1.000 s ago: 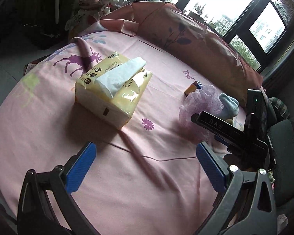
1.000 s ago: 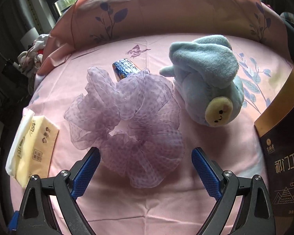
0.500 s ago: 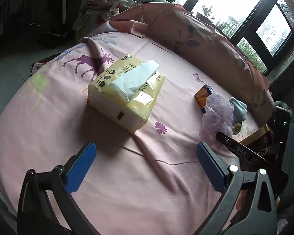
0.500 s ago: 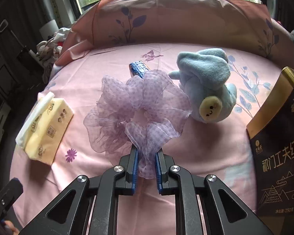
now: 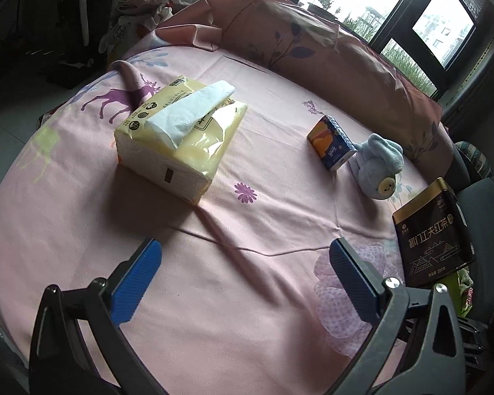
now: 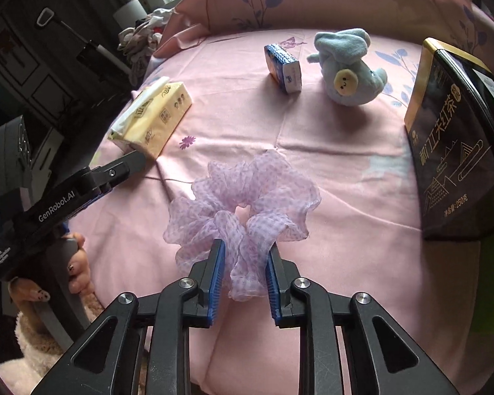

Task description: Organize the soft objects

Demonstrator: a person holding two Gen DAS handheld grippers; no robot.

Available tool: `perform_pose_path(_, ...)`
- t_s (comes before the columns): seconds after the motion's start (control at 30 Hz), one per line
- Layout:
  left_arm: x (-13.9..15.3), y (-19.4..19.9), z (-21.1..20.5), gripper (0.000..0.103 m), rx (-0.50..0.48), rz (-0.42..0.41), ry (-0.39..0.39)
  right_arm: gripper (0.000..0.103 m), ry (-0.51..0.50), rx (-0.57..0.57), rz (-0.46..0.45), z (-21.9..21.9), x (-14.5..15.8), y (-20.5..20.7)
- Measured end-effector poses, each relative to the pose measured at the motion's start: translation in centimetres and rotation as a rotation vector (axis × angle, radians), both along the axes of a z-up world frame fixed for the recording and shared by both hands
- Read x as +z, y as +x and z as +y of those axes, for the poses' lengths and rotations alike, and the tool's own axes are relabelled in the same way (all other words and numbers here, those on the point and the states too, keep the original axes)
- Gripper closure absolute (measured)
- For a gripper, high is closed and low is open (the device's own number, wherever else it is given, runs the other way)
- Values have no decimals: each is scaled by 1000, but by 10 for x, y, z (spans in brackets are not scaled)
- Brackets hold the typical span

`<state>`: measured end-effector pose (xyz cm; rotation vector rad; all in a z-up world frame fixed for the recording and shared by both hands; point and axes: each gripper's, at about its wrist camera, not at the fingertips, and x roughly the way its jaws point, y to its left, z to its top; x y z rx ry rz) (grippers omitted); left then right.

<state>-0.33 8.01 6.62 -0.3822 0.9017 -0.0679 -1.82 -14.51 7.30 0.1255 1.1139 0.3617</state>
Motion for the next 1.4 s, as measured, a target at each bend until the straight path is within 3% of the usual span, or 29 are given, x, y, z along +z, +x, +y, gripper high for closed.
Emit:
perform_pose_path(0.03, -1, 0, -2, 1, -4, 4, 2, 51, 25, -29, -19, -5, 5, -2)
perform_pose_path(0.07, -2, 0, -5, 1, -7, 8, 6, 30, 49, -54, -50, -10, 12, -3)
perform_pose_path(0.1, -2, 0, -7, 1, -11, 11, 11, 18, 63, -72, -88, -13, 19, -4)
perform_pose_path(0.2, -1, -2, -15, 1, -39, 7, 24, 18, 36, -109, -155, -20, 36, -1)
perform_pose_path(0.33, 0, -7, -29, 2, -92, 0, 29, 18, 80, -135, -126, -26, 38, 14)
perform_pose_path(0.5, -8, -9, -57, 3, -206, 35, 26, 18, 116, -118, -40, -23, 15, 30)
perform_pose_path(0.6, -18, -10, -79, 4, -260, 76, 69, 18, 132, -130, 17, -21, -2, 35)
perform_pose_path(0.8, -31, -10, -102, 7, -339, 118, 38, 18, 128, -127, 44, -20, -20, 42)
perform_pose_path(0.9, -39, -10, -112, 14, -358, 137, 59, 18, 119, -128, 73, -21, -33, 45)
perform_pose_path(1.0, -39, -13, -119, 23, -356, 104, 109, 18, 110, -138, 96, -22, -44, 46)
perform_pose_path(1.13, -40, -13, -123, 33, -352, 80, 107, 18, 135, -134, 94, -24, -49, 44)
perform_pose_path(1.27, -39, -14, -132, 59, -387, 59, 123, 40, 176, -115, 115, -25, -54, 42)
perform_pose_path(1.4, -29, -18, -137, 68, -396, 10, 108, 67, 212, -102, 100, -25, -49, 36)
